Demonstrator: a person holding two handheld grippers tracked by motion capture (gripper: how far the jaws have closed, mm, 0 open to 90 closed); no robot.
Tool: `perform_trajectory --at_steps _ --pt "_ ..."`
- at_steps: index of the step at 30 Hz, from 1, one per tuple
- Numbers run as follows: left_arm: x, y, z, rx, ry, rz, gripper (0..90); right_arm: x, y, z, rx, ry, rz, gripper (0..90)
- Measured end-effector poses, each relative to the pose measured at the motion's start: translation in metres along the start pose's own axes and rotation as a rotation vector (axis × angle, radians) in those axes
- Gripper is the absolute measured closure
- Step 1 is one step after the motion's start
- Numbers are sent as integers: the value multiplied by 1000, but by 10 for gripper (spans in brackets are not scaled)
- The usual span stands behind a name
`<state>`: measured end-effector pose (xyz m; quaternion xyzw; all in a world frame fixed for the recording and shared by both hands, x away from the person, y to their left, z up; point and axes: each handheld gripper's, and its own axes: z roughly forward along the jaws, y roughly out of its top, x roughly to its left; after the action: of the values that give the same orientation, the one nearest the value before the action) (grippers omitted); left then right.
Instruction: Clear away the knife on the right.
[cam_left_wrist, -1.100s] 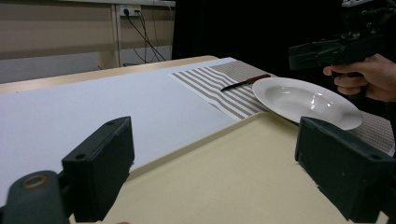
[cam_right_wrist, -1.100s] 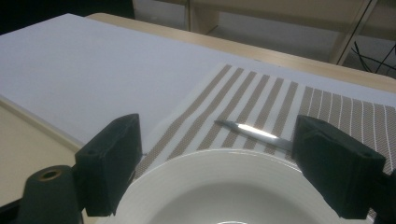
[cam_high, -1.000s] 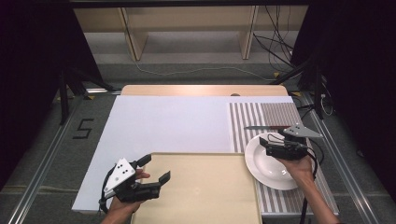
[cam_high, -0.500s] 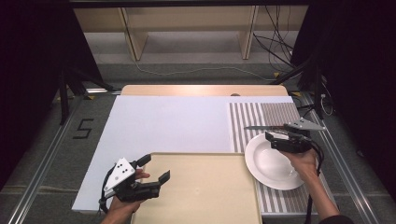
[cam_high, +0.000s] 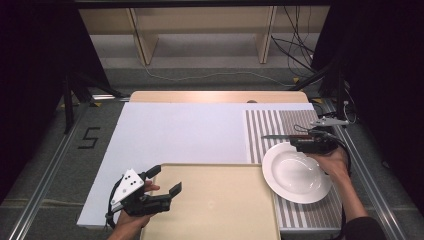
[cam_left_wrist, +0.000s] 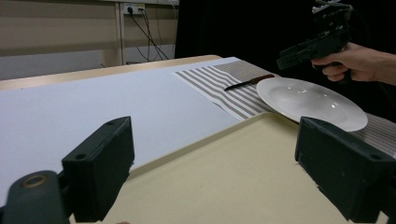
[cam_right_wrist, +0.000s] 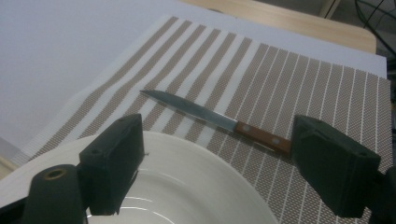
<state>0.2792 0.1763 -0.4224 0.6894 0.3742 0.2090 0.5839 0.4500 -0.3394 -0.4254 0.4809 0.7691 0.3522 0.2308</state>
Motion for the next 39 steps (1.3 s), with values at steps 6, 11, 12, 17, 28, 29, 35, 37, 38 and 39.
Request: perform_trajectory --at_steps 6,11,12,17,28,29,35,37,38,39 --pt "0 -1 1 9 2 -4 118 -11 13 15 92 2 -26 211" --pt "1 -1 1 8 5 -6 119 -18 24 30 183 -19 -62 213" --pt "1 -1 1 7 4 -5 119 -18 24 30 183 -19 -62 213" --pt "1 -1 1 7 2 -5 119 -25 24 44 261 -31 -60 217" --pt "0 -1 1 5 -3 -9 124 -39 32 65 409 -65 -78 234" --pt "1 -1 1 6 -3 -10 124 -39 32 67 423 -68 -85 234" --pt "1 0 1 8 -3 -6 124 -39 32 75 462 -72 -88 245" --pt "1 0 1 6 -1 -9 125 -40 31 78 478 -72 -104 247" --pt "1 0 1 6 -1 -10 125 -40 31 79 483 -73 -97 249" --pt "1 0 1 6 -1 -8 125 -40 30 80 487 -73 -105 250"
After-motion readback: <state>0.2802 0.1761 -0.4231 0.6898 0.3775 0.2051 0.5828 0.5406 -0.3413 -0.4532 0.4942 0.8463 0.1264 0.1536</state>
